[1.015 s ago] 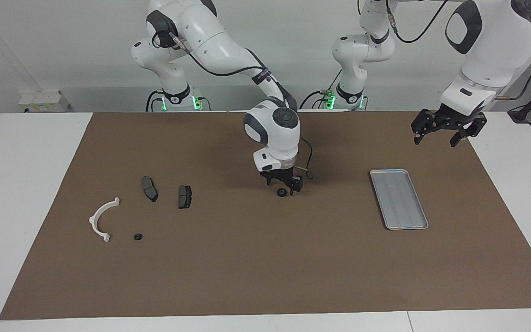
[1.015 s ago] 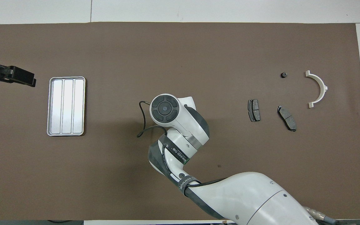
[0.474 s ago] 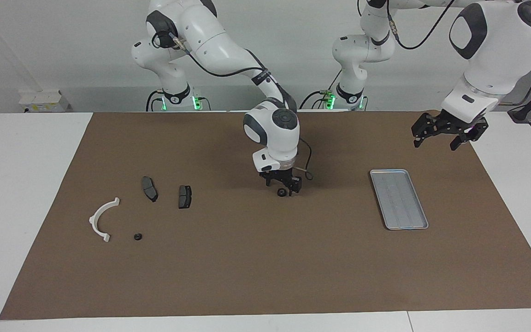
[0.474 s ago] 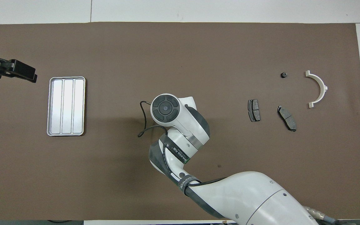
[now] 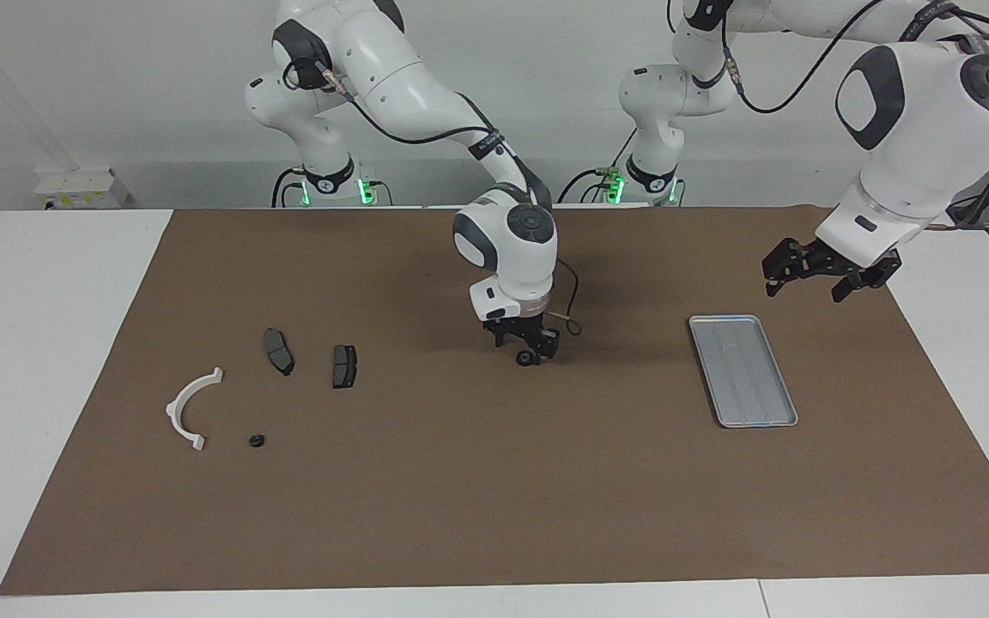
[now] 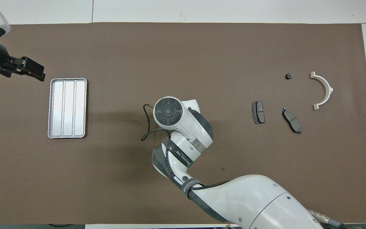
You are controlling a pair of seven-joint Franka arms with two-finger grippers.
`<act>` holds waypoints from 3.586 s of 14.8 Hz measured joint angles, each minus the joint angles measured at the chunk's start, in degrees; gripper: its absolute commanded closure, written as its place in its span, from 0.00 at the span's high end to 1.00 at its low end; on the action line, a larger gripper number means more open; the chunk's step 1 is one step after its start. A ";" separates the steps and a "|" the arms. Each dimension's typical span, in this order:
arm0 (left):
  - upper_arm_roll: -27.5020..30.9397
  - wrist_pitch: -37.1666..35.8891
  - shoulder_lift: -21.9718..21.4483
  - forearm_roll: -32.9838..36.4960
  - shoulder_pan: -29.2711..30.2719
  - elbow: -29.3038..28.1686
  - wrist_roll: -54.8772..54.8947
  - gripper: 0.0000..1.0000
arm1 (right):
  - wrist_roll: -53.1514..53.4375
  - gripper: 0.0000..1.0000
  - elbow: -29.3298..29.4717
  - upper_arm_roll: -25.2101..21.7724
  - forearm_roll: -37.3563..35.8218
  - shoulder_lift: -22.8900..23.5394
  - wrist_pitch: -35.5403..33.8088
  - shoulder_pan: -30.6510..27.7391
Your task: Place bearing gear from tray to pile
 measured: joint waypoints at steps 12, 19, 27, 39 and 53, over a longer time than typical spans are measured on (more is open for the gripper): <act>-0.19 2.50 0.00 0.00 -0.12 1.05 -0.33 1.00 | 0.00 0.00 0.18 -0.07 -0.12 -0.82 -1.09 -0.02; 0.02 3.97 -1.67 0.81 -2.56 -1.73 -1.60 1.00 | -0.02 0.00 2.86 -0.49 -2.63 -0.79 -6.13 -1.01; 0.32 13.92 -13.26 0.85 -3.58 -19.37 -2.67 1.00 | -18.13 0.00 7.89 -0.74 -3.05 -6.41 -19.10 -10.74; 2.42 11.69 -19.55 0.88 -3.42 -21.86 -2.68 1.00 | -56.26 0.00 4.90 -0.74 -0.28 -10.13 -18.16 -30.18; 3.40 4.56 -21.55 0.87 -2.13 -21.29 -2.68 1.00 | -60.18 0.00 -4.00 -0.47 2.48 -4.83 1.88 -32.63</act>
